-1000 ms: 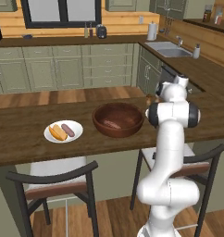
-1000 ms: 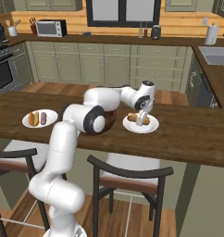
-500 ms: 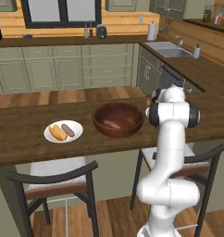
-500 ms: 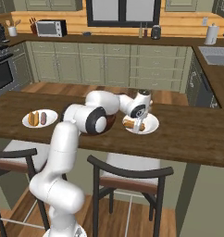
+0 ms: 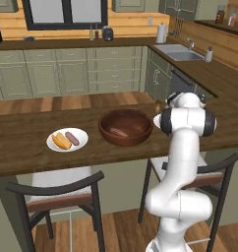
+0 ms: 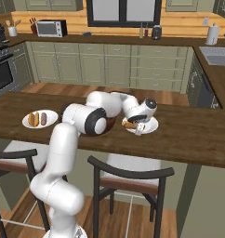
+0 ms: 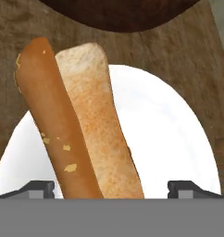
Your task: Place one bun and one sausage from the bowl on each plate.
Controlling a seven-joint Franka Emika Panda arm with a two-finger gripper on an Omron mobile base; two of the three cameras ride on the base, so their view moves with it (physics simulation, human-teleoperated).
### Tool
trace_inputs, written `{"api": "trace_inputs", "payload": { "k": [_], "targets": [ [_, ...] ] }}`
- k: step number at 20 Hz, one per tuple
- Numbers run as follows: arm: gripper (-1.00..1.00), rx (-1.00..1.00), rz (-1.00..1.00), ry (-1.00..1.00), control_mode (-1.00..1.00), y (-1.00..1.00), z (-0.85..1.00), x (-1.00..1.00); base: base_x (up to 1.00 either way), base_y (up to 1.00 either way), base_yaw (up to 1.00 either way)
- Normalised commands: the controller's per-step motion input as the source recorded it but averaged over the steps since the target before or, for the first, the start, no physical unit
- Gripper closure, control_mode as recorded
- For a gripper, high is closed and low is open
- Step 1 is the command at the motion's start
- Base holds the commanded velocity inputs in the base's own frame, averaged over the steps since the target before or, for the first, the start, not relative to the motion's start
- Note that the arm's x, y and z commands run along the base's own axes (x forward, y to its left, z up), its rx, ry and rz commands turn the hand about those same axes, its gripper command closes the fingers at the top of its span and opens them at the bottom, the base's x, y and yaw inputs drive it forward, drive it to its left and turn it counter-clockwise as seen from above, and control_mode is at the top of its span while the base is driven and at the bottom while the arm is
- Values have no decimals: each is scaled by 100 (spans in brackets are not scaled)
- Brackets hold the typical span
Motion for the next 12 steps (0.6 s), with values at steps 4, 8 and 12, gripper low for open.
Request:
{"api": "trace_inputs", "payload": {
  "k": [4, 8, 12],
  "targets": [
    [-100, -10, 23, -1, -100, -9, 78, 39, 0, 0, 0],
    [-100, -22, 30, -3, -100, -5, 100, 1, 0, 0, 0],
    [-100, -20, 32, -9, -100, 20, 100, -25, 0, 0, 0]
  ]
}}
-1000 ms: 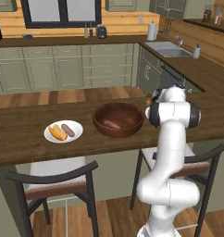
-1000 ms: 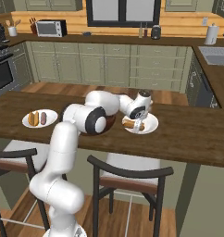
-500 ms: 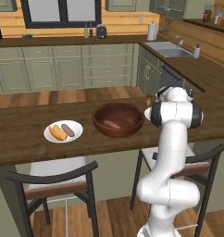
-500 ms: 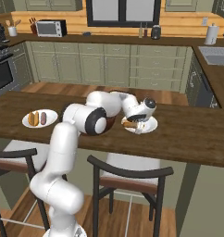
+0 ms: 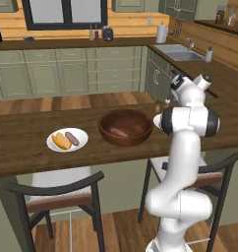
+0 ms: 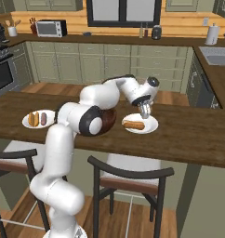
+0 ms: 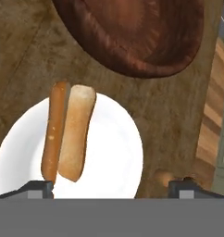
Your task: Place one bun and one sausage from the bowl on each plate.
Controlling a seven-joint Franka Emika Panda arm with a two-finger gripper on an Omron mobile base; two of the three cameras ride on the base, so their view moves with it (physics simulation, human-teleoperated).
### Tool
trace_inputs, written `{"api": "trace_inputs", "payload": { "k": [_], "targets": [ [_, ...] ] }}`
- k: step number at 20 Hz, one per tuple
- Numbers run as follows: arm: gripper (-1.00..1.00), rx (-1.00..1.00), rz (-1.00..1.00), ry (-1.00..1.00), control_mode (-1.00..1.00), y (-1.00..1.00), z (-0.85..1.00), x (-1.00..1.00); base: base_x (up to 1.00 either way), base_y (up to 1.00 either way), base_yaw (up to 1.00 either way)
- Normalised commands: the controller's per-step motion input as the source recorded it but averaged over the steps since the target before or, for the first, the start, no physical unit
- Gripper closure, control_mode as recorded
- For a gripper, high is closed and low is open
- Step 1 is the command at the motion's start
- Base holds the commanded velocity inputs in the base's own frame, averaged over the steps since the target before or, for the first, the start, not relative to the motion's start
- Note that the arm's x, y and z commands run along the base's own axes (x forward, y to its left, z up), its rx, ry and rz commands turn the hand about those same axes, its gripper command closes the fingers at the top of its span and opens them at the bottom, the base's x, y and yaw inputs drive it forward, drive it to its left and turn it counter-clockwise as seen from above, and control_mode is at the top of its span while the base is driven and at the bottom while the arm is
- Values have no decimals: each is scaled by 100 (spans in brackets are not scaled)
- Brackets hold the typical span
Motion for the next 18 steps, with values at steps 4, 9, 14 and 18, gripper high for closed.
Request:
{"api": "trace_inputs", "payload": {
  "k": [4, 9, 14, 18],
  "targets": [
    [-100, -16, 38, -10, -100, 96, 100, -38, 0, 0, 0],
    [-100, -13, 40, -11, -100, 100, 70, -31, 0, 0, 0],
    [-100, -39, 49, 7, -100, 100, 60, -69, 0, 0, 0],
    [-100, -31, 42, -10, -100, 95, 12, -89, 0, 0, 0]
  ]
}}
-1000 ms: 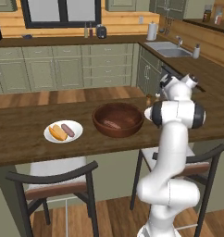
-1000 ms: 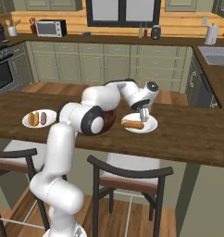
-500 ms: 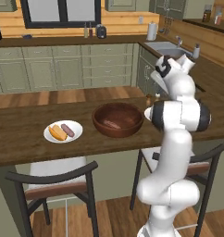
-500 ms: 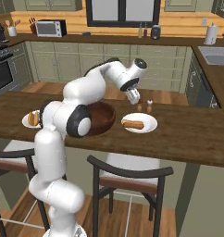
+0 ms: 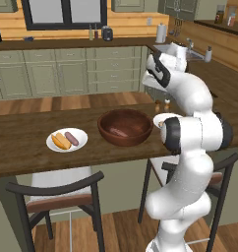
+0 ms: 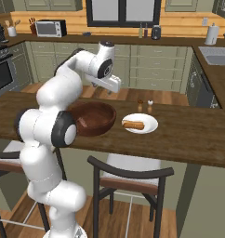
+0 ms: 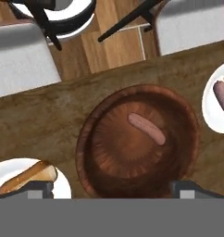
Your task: Place one bun and one sausage from the bowl on each plate.
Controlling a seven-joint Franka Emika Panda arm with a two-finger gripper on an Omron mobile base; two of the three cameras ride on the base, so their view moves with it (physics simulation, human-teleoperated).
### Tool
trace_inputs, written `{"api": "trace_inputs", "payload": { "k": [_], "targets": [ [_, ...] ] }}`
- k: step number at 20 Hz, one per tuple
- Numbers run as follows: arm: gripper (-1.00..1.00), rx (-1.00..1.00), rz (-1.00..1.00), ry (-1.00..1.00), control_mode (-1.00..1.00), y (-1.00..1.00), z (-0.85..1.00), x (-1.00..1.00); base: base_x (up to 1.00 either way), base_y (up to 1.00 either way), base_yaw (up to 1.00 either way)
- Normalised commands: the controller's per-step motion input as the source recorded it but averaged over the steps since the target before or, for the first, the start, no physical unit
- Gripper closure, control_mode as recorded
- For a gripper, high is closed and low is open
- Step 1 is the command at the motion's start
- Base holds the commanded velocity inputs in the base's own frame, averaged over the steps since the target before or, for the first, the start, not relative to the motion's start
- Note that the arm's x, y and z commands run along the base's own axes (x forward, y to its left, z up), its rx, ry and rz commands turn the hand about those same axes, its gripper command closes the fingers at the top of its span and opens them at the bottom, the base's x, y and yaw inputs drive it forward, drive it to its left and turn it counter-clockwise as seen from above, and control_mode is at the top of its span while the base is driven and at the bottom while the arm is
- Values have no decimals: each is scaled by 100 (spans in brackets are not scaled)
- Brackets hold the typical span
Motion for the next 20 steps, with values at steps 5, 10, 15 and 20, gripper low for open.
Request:
{"api": "trace_inputs", "payload": {
  "k": [5, 10, 15, 20],
  "targets": [
    [-100, -10, 49, -8, -100, 80, -39, -16, 0, 0, 0],
    [-100, -5, 48, 0, -100, 52, -59, 22, 0, 0, 0],
    [-100, -6, 34, 3, -100, 40, -61, 34, 0, 0, 0],
    [-100, -7, 27, 1, -100, 9, -65, 54, 0, 0, 0]
  ]
}}
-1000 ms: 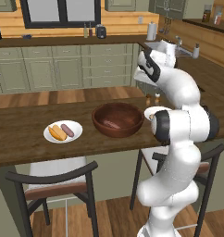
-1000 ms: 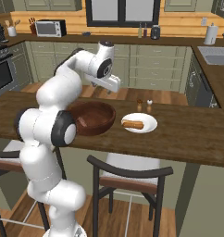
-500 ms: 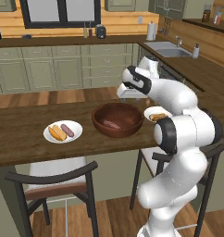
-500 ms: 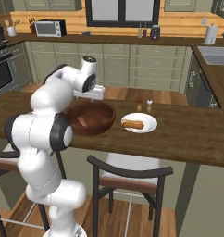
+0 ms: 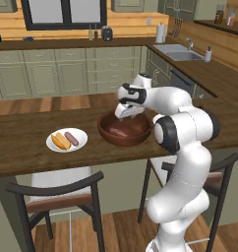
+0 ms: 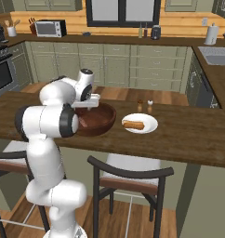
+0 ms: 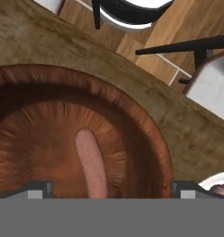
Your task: Place one bun and one sausage from the bowl on each plate.
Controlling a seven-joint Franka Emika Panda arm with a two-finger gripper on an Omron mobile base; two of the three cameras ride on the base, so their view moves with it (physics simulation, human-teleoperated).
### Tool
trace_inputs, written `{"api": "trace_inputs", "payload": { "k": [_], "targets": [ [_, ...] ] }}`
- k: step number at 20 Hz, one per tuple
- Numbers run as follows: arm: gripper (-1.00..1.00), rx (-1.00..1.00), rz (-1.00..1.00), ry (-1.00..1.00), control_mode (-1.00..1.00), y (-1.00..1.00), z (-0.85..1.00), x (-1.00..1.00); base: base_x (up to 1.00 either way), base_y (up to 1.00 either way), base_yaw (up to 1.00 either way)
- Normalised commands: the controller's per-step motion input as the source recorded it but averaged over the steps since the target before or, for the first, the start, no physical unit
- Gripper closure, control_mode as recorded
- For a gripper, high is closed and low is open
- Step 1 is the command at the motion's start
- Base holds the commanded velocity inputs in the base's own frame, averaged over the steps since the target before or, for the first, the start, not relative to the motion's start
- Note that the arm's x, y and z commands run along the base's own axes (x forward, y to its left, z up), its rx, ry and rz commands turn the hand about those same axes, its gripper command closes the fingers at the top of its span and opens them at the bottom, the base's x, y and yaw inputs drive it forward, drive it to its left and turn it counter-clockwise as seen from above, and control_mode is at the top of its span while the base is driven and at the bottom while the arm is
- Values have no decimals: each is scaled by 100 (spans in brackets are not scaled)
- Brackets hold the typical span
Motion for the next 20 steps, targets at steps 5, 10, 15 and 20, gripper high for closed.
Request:
{"api": "trace_inputs", "payload": {
  "k": [5, 10, 15, 20],
  "targets": [
    [-100, -7, 23, 1, -100, 0, -65, 44, 0, 0, 0],
    [-100, -7, 19, 1, -100, -4, -75, 12, 0, 0, 0],
    [-100, -1, 15, 0, -100, -24, -60, 21, 0, 0, 0],
    [-100, 0, 15, 0, -100, -23, -36, 40, 0, 0, 0]
  ]
}}
